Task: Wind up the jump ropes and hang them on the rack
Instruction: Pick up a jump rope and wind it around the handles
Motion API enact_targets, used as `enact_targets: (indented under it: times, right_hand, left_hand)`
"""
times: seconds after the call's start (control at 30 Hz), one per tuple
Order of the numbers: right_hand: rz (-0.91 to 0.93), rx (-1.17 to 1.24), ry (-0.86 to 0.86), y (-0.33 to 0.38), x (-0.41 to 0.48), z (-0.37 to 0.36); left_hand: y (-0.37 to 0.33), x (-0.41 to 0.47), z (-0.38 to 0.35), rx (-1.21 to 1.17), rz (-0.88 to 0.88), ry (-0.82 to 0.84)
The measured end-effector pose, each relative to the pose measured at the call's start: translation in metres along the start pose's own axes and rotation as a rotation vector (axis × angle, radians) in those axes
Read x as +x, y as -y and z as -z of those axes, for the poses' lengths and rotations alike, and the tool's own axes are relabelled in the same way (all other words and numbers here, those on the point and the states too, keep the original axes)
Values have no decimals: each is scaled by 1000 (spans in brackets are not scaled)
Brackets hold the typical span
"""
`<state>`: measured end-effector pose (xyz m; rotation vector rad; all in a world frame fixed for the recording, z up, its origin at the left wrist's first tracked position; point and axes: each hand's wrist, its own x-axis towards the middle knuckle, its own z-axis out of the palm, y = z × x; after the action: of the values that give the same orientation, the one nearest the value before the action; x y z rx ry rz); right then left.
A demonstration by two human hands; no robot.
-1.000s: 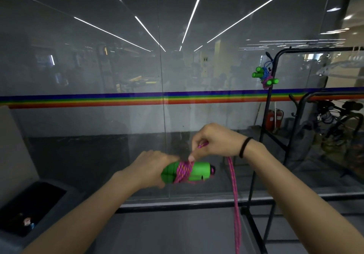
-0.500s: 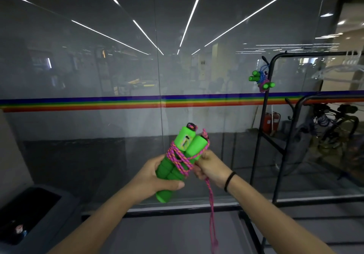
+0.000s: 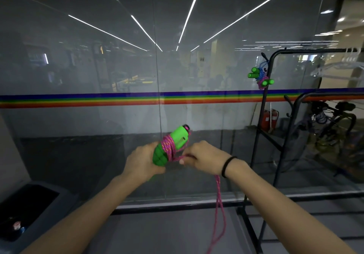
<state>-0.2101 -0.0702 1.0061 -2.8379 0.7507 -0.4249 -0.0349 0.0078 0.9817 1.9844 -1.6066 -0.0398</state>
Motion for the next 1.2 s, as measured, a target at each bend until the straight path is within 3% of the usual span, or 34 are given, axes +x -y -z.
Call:
enact_targets:
  times: [0.17, 0.27, 0.4, 0.53, 0.6, 0.77, 0.83, 0.97, 1.2]
  right_hand:
    - [67, -81, 53, 3, 7, 18]
    - [99, 42, 11, 2, 7, 34]
    - [80, 438, 36, -9, 10, 33]
    - [-8, 932, -13, -24, 0, 10]
    - [-140, 1015, -112, -22, 0, -8]
    - [-165, 972, 76, -11, -7, -32]
    - [-188, 875, 105, -7, -11, -32]
    - [-128, 338, 127, -5, -15, -25]
    - [-91, -12, 218, 9, -28, -8]
  left_hand:
    - [-9, 1, 6, 569, -207, 193]
    - [-6, -3, 13, 636, -421, 392]
    - [-1, -15, 14, 213, -541, 444]
    - [-8, -23, 14, -498, -381, 415]
    - [-14, -24, 13, -694, -296, 378]
    - [-20, -17, 7, -1008, -121, 244]
    - [-17, -13, 3, -967, -31, 213]
    - [1, -1, -4, -745, 105, 197]
    - [11, 7, -1, 25, -105, 321]
